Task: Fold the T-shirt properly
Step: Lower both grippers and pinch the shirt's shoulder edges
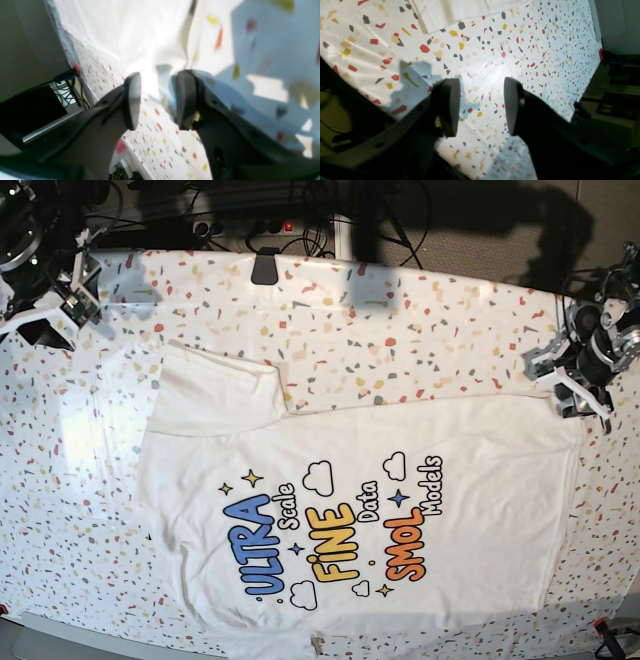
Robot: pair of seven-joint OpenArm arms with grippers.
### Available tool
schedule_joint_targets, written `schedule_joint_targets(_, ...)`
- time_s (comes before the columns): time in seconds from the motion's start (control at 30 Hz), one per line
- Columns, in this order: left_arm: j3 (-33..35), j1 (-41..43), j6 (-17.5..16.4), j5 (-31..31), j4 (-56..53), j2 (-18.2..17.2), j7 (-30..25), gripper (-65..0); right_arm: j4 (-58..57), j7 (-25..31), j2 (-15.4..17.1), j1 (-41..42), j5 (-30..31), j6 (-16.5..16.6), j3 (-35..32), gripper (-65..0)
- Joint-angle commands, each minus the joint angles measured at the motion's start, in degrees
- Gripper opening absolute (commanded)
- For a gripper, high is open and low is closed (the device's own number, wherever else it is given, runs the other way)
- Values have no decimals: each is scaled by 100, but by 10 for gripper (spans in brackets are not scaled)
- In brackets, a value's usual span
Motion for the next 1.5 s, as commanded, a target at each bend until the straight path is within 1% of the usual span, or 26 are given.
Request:
schedule_joint_targets(0.0,-63,-81,63,7,61,-87,50,-418,79,61,63,-15,63,-59,52,-363)
schedule_joint_targets(0.1,-63,-101,63,9,61,-61,199,-427,79,63,66,-15,295,-61,52,-363)
schedule_joint_targets(0.2,-63,-164,63,4,15,-61,546,-467,79,61,68,-13,387,-59,52,-363)
schedule_joint_targets(0.27,-63,-210,66,9,-74,-61,667,-502,79,66,66,-13,428,-59,52,-363)
schedule_joint_targets(0.4,-63,-223,66,-2,-142,-57,647,-499,79,66,68,-15,426,-59,52,-363)
schedule_joint_targets(0.53,-63,-225,66,-4,-142,-42,170,-499,79,129,68,-13,426,-59,52,-363)
schedule_joint_targets(0.67,-63,-251,63,-83,-142,39,160,-500,79,173,66,-13,426,-59,52,-363)
schedule_joint_targets(0.7,-63,-260,63,-79,-142,39,170,-509,79,173,66,-13,426,-59,52,-363)
schedule_joint_targets(0.73,-63,-275,63,-70,-142,39,175,-543,79,173,68,-13,426,-55,52,-363)
schedule_joint_targets(0.77,-63,-289,63,-39,-144,37,186,-597,79,173,68,-13,426,-42,52,-363)
schedule_joint_targets(0.8,-63,-291,66,-42,-142,37,240,-650,79,175,68,-13,424,42,52,-363)
schedule_joint_targets(0.87,-63,-286,66,-44,-142,37,306,-650,79,223,68,-13,424,332,48,-360)
schedule_joint_targets(0.9,-63,-286,66,-42,-142,39,393,-650,76,297,68,-13,424,455,48,-345)
schedule_joint_targets(1.0,-63,-286,66,-42,-140,55,684,-650,52,507,68,33,420,540,48,-281)
schedule_joint_targets(1.1,-63,-286,66,-42,-138,55,688,-650,-76,520,66,306,422,538,48,-231)
schedule_joint_targets(1.17,-63,-286,66,-44,-138,55,686,-650,-221,595,68,533,422,538,48,-228)
schedule_joint_targets(1.27,-63,-286,66,-44,-136,55,684,-650,-551,870,68,874,422,542,48,-228)
schedule_joint_targets(1.33,-63,-286,66,-44,-136,57,682,-650,-817,1003,70,1093,393,616,44,-228)
schedule_joint_targets(1.4,-63,-286,66,-42,-136,74,664,-650,-1084,1250,70,1296,184,677,42,-228)
schedule_joint_targets(1.47,-63,-289,66,-42,-133,101,584,-650,-1294,1587,90,1436,-212,677,-28,-228)
